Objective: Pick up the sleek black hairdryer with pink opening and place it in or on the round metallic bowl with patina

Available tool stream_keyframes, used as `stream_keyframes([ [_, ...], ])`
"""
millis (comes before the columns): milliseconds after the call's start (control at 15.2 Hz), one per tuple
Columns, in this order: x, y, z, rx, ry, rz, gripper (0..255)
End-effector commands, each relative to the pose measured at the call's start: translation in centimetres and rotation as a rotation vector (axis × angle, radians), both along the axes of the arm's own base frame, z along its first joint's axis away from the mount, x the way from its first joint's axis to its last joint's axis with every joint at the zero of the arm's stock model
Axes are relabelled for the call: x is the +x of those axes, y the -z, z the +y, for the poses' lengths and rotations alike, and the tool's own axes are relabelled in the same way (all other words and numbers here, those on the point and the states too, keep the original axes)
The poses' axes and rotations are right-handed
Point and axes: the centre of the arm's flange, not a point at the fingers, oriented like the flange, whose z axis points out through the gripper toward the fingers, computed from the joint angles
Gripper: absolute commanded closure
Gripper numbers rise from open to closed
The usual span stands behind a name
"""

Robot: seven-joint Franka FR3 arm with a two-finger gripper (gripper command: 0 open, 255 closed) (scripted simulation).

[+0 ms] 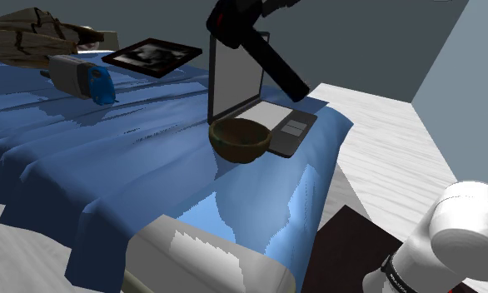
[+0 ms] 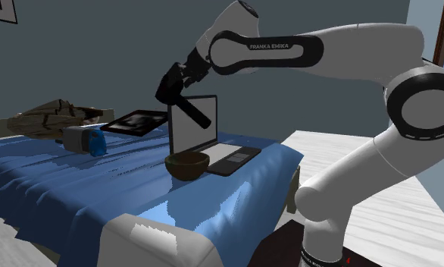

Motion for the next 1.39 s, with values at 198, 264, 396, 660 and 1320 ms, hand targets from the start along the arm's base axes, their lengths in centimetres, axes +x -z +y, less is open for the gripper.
stream_keyframes([
  [198,1.4,-2.5,-6.0,-0.001,-0.001,-0.001,255],
  [264,1.8,-3.0,-7.5,-0.001,-0.001,-0.001,255],
  [396,1.8,-2.0,-7.5,-0.001,-0.001,-0.001,255],
  [660,1.8,0.1,-7.5,-0.001,-0.001,-0.001,255],
  [1320,1.8,5.4,-7.5,-0.001,-0.001,-0.001,255],
])
